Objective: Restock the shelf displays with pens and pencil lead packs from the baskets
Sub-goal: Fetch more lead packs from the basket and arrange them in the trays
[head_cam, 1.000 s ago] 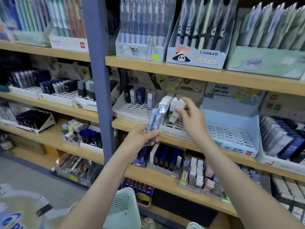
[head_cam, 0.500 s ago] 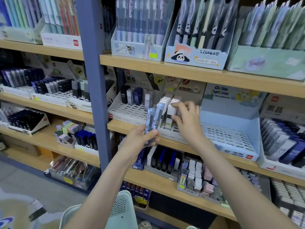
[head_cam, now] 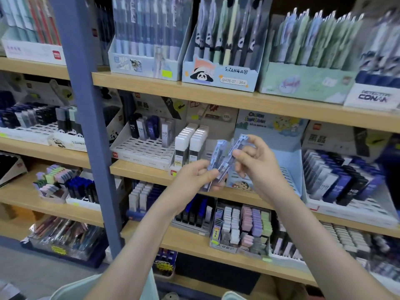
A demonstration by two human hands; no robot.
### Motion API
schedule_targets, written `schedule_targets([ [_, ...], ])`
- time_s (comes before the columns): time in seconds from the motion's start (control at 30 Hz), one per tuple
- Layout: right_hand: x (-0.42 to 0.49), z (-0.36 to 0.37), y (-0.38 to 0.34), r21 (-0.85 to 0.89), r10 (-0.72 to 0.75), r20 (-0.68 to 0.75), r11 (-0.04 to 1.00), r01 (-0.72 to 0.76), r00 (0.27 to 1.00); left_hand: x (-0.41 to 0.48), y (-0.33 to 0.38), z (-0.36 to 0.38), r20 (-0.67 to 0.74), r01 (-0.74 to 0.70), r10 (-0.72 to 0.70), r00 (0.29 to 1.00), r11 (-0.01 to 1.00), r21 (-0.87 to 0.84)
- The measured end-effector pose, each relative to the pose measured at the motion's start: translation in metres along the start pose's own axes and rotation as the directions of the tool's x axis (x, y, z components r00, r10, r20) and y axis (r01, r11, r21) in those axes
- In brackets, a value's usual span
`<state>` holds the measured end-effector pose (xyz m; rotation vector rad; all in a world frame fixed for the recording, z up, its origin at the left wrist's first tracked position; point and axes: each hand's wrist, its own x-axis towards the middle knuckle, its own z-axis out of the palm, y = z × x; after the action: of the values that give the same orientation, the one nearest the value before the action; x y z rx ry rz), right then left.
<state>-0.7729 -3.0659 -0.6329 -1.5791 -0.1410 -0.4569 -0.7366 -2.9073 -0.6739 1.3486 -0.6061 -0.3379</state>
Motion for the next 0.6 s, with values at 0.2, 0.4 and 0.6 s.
schedule_targets([
  [0.2,-0.003,-0.032,-0.005,0.046,0.069,0.035,0.996,-0.071,0.997,0.019,-0.003,0.029,0.020,-0.023,0.022,1.000,0.996,0.086],
  [0.4,0.014,-0.062,-0.008,-0.191,0.080,-0.108,0.976,-0.100,0.991,0.032,-0.007,0.030,-0.132,-0.066,0.079,0.988,0.993,0.096],
  [0.6,0.038,-0.069,0.004,-0.413,0.040,-0.152,0.905,-0.101,0.988,0.042,-0.005,0.014,-0.195,-0.095,0.104,0.975,0.994,0.053],
])
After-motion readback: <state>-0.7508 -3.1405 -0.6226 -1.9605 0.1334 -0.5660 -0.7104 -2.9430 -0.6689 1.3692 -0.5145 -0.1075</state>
